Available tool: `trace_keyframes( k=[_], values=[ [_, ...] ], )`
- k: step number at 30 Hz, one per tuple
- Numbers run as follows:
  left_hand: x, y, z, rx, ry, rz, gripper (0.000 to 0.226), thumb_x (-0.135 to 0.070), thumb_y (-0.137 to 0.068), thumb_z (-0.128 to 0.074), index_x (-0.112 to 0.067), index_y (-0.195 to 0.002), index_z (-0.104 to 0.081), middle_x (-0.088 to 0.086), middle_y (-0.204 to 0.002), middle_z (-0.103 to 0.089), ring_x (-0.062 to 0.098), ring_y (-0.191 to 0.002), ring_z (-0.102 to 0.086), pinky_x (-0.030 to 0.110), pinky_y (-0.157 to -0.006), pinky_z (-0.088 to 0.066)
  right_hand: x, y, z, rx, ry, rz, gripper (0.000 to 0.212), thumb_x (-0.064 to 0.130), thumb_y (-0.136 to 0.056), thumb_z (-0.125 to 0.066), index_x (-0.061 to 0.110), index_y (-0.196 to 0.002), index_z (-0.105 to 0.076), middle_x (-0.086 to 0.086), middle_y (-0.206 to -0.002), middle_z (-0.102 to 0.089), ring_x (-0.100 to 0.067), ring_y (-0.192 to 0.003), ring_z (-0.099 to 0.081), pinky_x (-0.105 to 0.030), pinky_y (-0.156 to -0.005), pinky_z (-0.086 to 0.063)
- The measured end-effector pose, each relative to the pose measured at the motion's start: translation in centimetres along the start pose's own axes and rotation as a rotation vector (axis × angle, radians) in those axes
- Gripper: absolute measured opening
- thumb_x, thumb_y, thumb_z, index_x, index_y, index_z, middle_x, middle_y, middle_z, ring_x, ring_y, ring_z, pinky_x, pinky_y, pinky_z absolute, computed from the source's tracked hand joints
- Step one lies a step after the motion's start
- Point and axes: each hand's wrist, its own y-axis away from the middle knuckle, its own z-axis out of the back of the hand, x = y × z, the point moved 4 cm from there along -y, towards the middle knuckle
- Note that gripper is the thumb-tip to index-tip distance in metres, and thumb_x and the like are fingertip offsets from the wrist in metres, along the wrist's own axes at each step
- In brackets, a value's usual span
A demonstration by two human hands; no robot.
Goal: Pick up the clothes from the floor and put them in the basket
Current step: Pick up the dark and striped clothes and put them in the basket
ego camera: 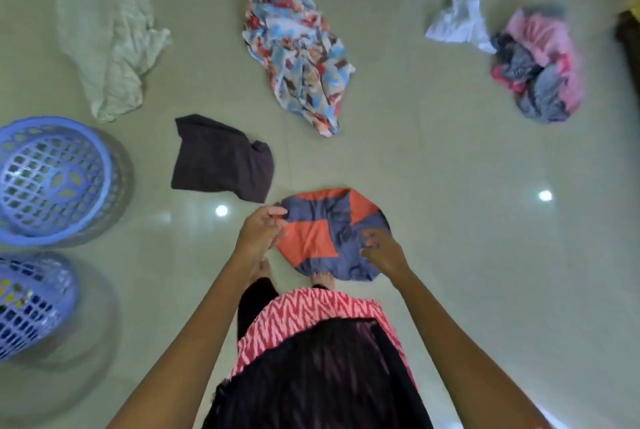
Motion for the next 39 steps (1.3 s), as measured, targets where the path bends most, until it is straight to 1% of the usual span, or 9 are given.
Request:
trace_keyframes(
  k=[9, 13, 20, 24, 27, 30, 34, 37, 39],
  values=[
    [12.1, -19.0, -3.4, -0.025, -0.163, 0.118, 0.027, 0.007, -0.089, -0.043, -0.012, -0.103, -0.058, 0.003, -0.084, -0.057, 0.012, -0.070, -0.062, 0.009, -0.051, -0.048, -9.7, -19.0, -11.4, 0.096, 0.095, -0.147, 0.076, 0.014, -0.083, -0.064, 0.010, -0.146, -0.022, -0.024, -0.146, -0.024, -0.043, -0.130, -0.035, -0.045, -0.100, -0.038],
    [17.8, -29.4, -3.3, -0.042, -0.258, 0.128, 0.035, 0.004, -0.083, -0.054, -0.015, -0.112, -0.056, 0.001, -0.096, -0.054, 0.027, -0.100, -0.058, 0.033, -0.074, -0.051, -13.3, -27.8, -17.9, 0.105, 0.092, -0.244, 0.089, 0.024, -0.081, -0.067, 0.018, -0.149, -0.011, -0.025, -0.151, -0.015, -0.045, -0.137, -0.022, -0.050, -0.107, -0.029],
    [22.5, -46.6, -1.1, -0.191, -0.448, 0.080, 0.081, -0.015, -0.076, -0.065, -0.016, -0.145, -0.023, 0.017, -0.142, -0.025, 0.033, -0.124, -0.046, 0.046, -0.100, -0.047, -16.2, -39.9, -25.6, -0.090, -0.090, -0.403, 0.120, 0.031, -0.072, -0.078, 0.027, -0.148, 0.015, -0.025, -0.154, 0.018, -0.047, -0.142, -0.013, -0.050, -0.114, -0.019],
    [23.3, -53.6, 1.0, -0.384, -0.392, 0.152, 0.103, -0.010, -0.078, -0.064, -0.023, -0.150, 0.008, 0.014, -0.157, 0.004, 0.036, -0.138, -0.028, 0.042, -0.106, -0.043, -16.9, -42.8, -28.9, -0.190, -0.114, -0.423, 0.125, 0.030, -0.066, -0.081, 0.031, -0.148, 0.014, -0.026, -0.149, -0.007, -0.050, -0.129, -0.029, -0.050, -0.111, -0.026],
    [21.6, -55.7, 1.4, -0.581, -0.345, 0.126, 0.106, -0.015, -0.081, -0.064, -0.021, -0.149, 0.018, 0.012, -0.159, 0.009, 0.021, -0.132, -0.035, 0.031, -0.104, -0.041, -17.4, -44.0, -30.2, -0.226, -0.040, -0.327, 0.103, 0.017, -0.073, -0.073, 0.021, -0.150, -0.004, -0.026, -0.138, -0.026, -0.047, -0.119, -0.040, -0.045, -0.105, -0.033],
    [30.0, -53.7, 3.2, -0.567, -0.200, 0.065, 0.085, -0.019, -0.074, -0.056, -0.020, -0.145, -0.010, 0.016, -0.136, -0.051, 0.026, -0.112, -0.062, 0.039, -0.088, -0.052, -17.3, -44.4, -30.3, -0.287, 0.005, -0.183, 0.052, 0.010, -0.083, -0.057, 0.007, -0.132, -0.041, -0.028, -0.122, -0.050, -0.042, -0.112, -0.049, -0.038, -0.090, -0.038],
    [51.2, -46.4, -2.0, -0.578, -0.907, 0.010, 0.040, -0.031, -0.084, -0.024, -0.015, -0.108, -0.052, 0.011, -0.089, -0.073, 0.028, -0.082, -0.070, 0.032, -0.073, -0.056, -15.9, -42.8, -29.3, -0.273, -0.026, -0.066, 0.023, 0.012, -0.077, -0.061, 0.000, -0.098, -0.061, -0.025, -0.097, -0.066, -0.042, -0.093, -0.059, -0.030, -0.065, -0.029],
    [42.9, -57.3, 3.8, -0.363, -0.720, 0.116, 0.071, -0.074, -0.071, -0.039, -0.026, -0.121, -0.057, 0.015, -0.122, -0.063, 0.036, -0.120, -0.053, 0.053, -0.095, -0.042, -13.7, -38.2, -26.6, -0.234, -0.053, -0.076, 0.012, 0.014, -0.072, -0.059, 0.008, -0.071, -0.049, -0.024, -0.088, -0.060, -0.037, -0.077, -0.053, -0.029, -0.052, -0.016],
    [32.6, -52.4, 8.1, -0.351, -0.664, 0.124, 0.070, -0.067, -0.054, -0.073, -0.025, -0.110, -0.065, 0.010, -0.107, -0.069, 0.031, -0.105, -0.063, 0.049, -0.083, -0.051, -12.0, -33.9, -24.3, -0.165, -0.090, -0.083, 0.017, 0.016, -0.072, -0.061, 0.008, -0.067, -0.046, -0.016, -0.077, -0.055, -0.030, -0.068, -0.049, -0.026, -0.046, -0.022]
  ],
)
